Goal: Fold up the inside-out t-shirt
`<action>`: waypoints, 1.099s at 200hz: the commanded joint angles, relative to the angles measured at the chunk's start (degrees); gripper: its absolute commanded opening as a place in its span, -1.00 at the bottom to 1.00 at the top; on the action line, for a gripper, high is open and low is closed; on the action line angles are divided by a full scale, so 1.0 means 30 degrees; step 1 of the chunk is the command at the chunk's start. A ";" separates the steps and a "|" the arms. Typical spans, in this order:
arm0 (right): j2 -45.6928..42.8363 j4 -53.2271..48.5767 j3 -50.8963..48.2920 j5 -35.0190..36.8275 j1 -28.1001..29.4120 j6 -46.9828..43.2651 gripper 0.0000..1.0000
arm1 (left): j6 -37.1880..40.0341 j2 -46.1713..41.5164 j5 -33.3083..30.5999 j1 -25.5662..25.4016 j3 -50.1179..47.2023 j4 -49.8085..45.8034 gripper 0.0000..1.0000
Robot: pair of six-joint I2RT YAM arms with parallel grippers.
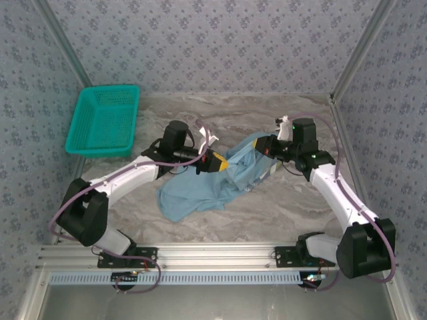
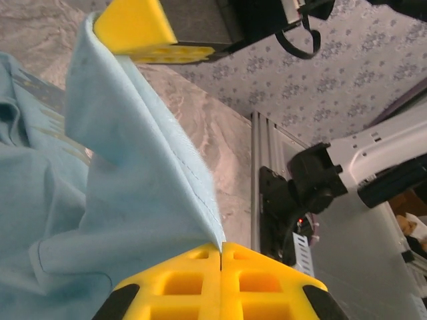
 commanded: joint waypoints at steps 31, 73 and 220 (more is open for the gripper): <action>0.1030 -0.3465 0.1483 0.3282 0.1215 -0.3001 -1.00 | -0.0463 0.0211 -0.4839 0.1918 -0.0083 -0.2598 -1.00; 0.3317 -0.0213 0.0739 0.2562 0.1923 -0.0619 -1.00 | -0.1447 0.3057 -1.1101 0.1981 0.2155 -0.3598 -0.83; 0.5958 0.3315 0.0982 0.1191 0.0654 0.1521 -1.00 | 0.2060 0.5096 -2.0477 -0.4680 0.5743 -0.7798 -0.14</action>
